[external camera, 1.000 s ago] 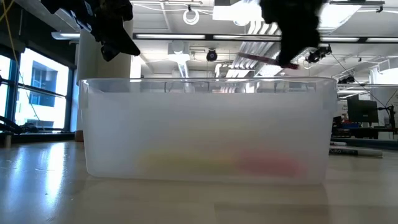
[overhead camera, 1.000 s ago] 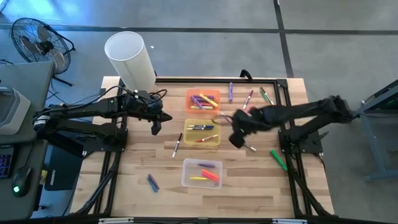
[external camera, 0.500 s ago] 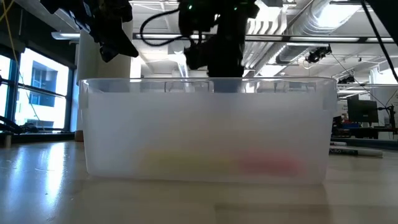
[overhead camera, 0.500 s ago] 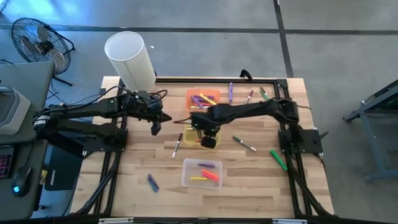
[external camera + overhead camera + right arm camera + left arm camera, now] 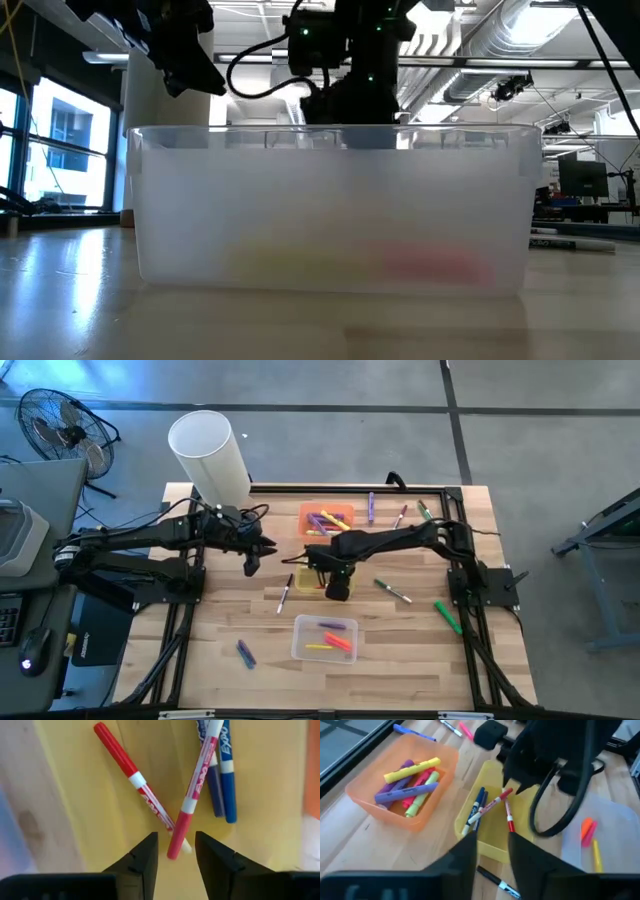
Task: Pick & Place Markers
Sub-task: Put the light blue pen into the white bin
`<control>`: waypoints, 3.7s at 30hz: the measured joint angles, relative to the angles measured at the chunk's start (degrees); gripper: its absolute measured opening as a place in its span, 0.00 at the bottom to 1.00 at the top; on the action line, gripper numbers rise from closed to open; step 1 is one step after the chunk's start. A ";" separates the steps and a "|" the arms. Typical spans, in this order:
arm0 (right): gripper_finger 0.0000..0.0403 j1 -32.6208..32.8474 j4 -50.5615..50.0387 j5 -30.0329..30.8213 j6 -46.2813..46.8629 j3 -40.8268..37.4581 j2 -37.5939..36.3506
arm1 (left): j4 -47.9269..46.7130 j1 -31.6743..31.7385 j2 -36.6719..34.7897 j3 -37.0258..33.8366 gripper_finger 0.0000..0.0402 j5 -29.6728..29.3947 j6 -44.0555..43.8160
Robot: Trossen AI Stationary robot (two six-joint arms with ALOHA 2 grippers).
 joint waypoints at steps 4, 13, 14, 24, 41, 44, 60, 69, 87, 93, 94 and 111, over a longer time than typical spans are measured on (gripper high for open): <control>0.25 0.59 -1.46 3.90 0.91 -0.88 -4.93 | 0.03 0.00 0.00 0.00 0.40 -1.52 3.17; 0.01 4.07 6.14 6.85 13.78 -23.91 -31.46 | -9.29 -12.68 2.12 5.08 0.40 -6.91 7.85; 0.02 5.24 6.43 7.46 16.34 -26.63 -34.54 | -10.76 -15.11 3.14 6.10 0.39 -8.82 7.88; 0.01 17.73 6.72 12.24 33.67 -42.52 -52.23 | -22.05 -39.40 16.45 12.75 0.38 -15.30 7.41; 0.00 22.93 7.95 14.19 40.76 -47.10 -52.59 | -22.86 -60.31 36.98 15.96 0.38 -5.88 -6.25; 0.00 22.93 8.55 14.54 40.74 -47.10 -52.59 | -22.61 -62.83 38.42 15.96 0.38 -6.01 -6.40; 0.00 22.93 10.67 14.68 42.65 -47.08 -52.59 | -22.43 -64.12 43.70 15.91 0.38 -10.15 -6.19; 0.00 22.93 10.67 14.78 42.68 -47.06 -52.57 | -17.79 -64.12 43.76 13.28 0.38 -9.11 -6.26; 0.00 22.93 10.85 14.78 42.66 -47.01 -52.55 | -16.56 -64.09 43.74 12.33 0.38 -12.44 -6.62; 0.00 22.93 10.85 14.78 42.66 -47.01 -52.55 | -15.20 -64.11 45.76 12.28 0.38 -10.40 -7.14; 0.00 22.93 10.85 14.78 42.66 -47.01 -52.55 | -15.03 -64.12 46.38 12.31 0.38 -9.68 -7.64; 0.00 22.93 11.72 14.78 42.07 -47.01 -52.55 | -14.14 -64.16 48.43 12.31 0.10 -8.91 -12.17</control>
